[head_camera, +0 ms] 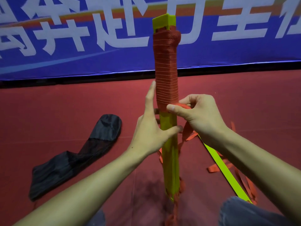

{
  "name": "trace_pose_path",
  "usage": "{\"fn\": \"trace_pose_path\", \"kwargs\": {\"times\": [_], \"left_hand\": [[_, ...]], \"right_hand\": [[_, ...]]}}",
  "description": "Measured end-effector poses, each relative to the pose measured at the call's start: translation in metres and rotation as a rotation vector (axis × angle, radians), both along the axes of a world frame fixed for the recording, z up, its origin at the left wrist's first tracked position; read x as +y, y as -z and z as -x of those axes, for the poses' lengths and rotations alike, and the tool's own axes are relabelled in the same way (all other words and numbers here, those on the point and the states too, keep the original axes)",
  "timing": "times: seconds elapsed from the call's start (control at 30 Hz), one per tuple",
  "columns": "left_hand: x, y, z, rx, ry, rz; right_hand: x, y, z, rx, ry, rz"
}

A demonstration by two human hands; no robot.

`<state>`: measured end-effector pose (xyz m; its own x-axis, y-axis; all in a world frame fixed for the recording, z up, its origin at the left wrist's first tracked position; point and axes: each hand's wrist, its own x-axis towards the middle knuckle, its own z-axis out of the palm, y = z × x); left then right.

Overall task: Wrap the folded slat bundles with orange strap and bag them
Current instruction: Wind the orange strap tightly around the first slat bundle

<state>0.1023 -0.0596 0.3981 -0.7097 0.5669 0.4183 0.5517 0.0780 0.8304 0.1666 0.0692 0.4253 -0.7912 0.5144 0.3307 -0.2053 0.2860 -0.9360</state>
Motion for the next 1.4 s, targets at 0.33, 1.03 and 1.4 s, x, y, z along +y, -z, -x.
{"fn": "trace_pose_path", "kwargs": {"times": [0.33, 1.03, 1.4], "left_hand": [[-0.009, 0.003, 0.014, -0.070, -0.044, -0.003], [-0.015, 0.003, 0.020, -0.486, 0.460, -0.192], [-0.016, -0.009, 0.008, -0.481, 0.514, -0.216]], "right_hand": [[0.004, -0.001, 0.005, -0.011, -0.038, -0.136], [0.027, -0.008, -0.003, 0.034, -0.215, -0.194], [0.026, -0.010, -0.006, -0.036, -0.263, -0.175]]}}
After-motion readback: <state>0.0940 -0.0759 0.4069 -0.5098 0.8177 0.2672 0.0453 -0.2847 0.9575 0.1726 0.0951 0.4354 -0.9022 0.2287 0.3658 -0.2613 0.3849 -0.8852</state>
